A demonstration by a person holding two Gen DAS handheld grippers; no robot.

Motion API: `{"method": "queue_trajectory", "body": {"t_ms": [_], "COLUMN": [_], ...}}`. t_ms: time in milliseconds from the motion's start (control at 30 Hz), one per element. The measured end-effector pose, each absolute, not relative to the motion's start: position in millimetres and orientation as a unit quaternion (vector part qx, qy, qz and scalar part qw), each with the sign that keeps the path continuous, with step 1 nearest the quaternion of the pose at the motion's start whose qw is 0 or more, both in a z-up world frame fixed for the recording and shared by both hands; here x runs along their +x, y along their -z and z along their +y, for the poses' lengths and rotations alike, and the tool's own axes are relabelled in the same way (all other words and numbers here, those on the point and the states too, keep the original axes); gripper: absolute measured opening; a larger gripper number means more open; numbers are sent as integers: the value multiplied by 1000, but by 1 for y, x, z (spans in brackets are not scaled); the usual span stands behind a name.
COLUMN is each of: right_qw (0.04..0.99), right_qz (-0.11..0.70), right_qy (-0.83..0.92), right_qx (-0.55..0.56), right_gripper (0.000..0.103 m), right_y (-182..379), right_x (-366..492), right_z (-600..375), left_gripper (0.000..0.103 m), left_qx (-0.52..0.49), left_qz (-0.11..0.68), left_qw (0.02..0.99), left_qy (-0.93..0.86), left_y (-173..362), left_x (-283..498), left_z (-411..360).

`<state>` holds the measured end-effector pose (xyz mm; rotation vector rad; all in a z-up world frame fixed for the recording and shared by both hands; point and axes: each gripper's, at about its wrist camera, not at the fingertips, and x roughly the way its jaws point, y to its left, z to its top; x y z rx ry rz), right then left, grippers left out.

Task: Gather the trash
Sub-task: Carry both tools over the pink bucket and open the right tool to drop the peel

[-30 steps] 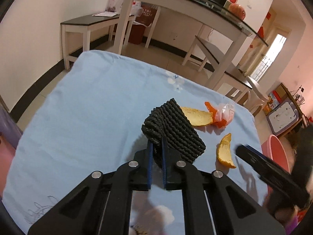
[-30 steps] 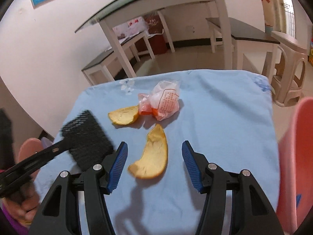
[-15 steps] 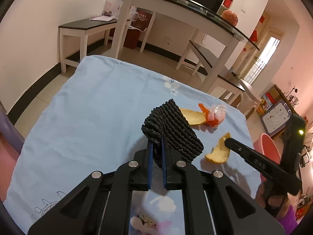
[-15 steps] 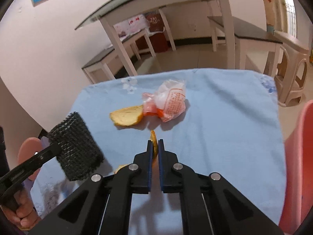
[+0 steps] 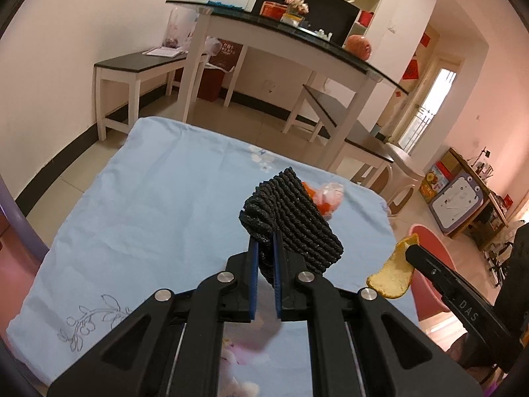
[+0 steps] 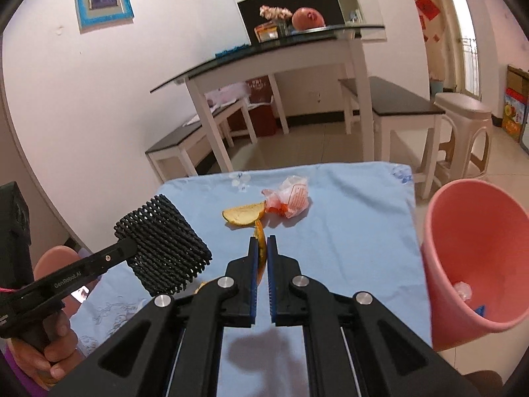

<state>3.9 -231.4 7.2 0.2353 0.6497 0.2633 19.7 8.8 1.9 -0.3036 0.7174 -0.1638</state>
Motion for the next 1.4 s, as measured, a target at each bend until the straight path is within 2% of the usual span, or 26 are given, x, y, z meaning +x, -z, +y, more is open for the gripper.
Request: {"method": "queue_trajectory", "body": {"t_ms": [333,633,1000,1400], "right_qw": [946,959,956,944], "right_qz": [286,248,224,244], "right_qy": [-95,-14,89,140], "right_qx": [118,134,169,173], "right_gripper": [5,5,5,5], "right_y": [-26,-38,-22,16], "right_x": [-34,-65,-80,-71], "right_z": [-257,-326,-424,-474], "left_gripper": [7,7,7,7], "left_qx": [-134,-108,-57,-18], "left_qz": [335,327,334,361], "left_qw": [926,924,910,884], "left_qy": [109,163,241,297], "left_y": [-20,-36,-32,-2], "left_x": [-2,7,25,51], "left_z": [-21,-85,-186,-274]}}
